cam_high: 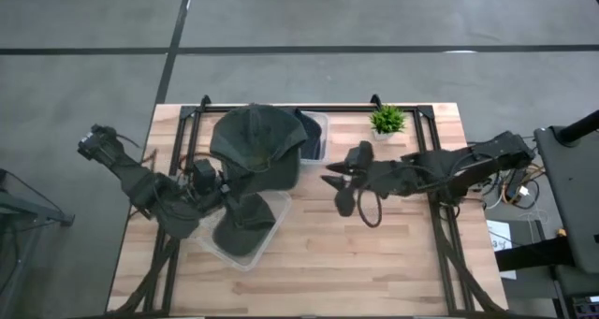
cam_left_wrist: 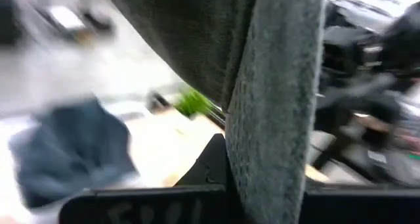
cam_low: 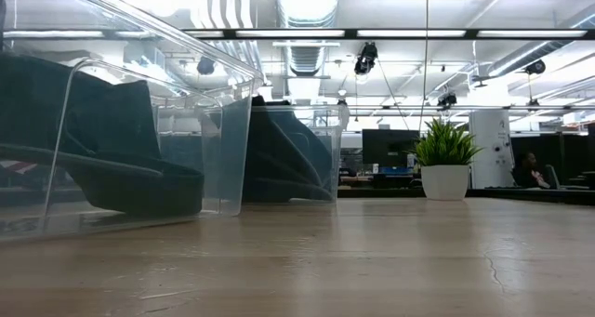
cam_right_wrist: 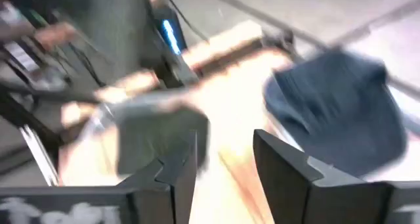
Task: Pick & Place hat
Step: Put the black cap into the bottom transparent bin
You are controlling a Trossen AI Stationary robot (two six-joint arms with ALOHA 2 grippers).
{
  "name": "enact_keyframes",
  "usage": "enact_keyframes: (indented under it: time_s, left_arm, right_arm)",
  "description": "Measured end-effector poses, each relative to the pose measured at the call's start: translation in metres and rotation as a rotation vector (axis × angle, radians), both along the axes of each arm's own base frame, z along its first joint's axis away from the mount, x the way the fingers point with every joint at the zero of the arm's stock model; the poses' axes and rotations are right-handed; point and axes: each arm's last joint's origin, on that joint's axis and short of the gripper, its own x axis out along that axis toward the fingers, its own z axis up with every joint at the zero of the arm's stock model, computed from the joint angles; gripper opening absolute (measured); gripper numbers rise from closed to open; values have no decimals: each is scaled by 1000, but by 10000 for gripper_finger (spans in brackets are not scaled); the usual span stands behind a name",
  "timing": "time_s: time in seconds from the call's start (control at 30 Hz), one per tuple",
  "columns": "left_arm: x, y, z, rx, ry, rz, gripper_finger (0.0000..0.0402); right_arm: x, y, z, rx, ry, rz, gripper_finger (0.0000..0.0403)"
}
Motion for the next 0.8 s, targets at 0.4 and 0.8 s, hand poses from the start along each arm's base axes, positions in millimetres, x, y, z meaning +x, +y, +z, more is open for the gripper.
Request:
enact_keyframes:
  time_s: [0.4,0.8]
  left_arm:
    - [-44,18,-35,-744,338,-72,3]
    - [-36,4,-49,-898,548,-106,3]
  right_arm:
    - [-53,6,-1,118,132,-7,150]
    - [-48,9,-6,99,152,-2,140]
